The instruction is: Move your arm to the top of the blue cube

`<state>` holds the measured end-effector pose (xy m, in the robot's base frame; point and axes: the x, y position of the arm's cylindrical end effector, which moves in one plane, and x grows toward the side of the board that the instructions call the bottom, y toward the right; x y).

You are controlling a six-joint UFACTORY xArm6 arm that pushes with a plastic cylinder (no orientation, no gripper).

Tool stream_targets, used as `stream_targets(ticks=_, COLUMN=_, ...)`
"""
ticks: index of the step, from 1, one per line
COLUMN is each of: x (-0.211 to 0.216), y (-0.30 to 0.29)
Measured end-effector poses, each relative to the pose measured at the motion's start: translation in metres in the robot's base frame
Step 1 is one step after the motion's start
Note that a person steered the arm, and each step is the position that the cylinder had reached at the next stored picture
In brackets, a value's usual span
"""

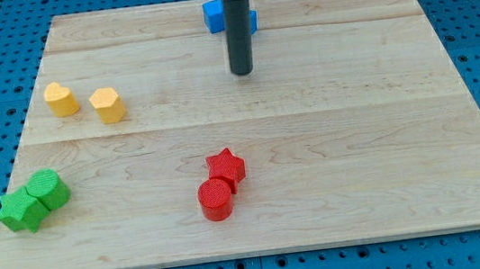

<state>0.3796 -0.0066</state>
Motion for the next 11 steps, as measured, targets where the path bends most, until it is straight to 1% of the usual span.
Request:
stream_targets(ticks=1, x=0.027, y=-0.029)
stream_targets(ticks=4, x=0.030, y=-0.015)
stream_targets(ticks=5, x=-0.002, y=-0.043)
stream_targets(ticks=6, x=-0.063, y=-0.065)
stream_targets(ticks=7, x=-0.130, y=-0.061)
stream_targets(ticks=8, x=-0.167, y=-0.082)
stream_targets(ticks=9, x=-0.176, y=0.003)
stream_targets(ticks=10, x=-0.110, y=0.045)
stream_targets(ticks=11, x=-0.087, y=0.060)
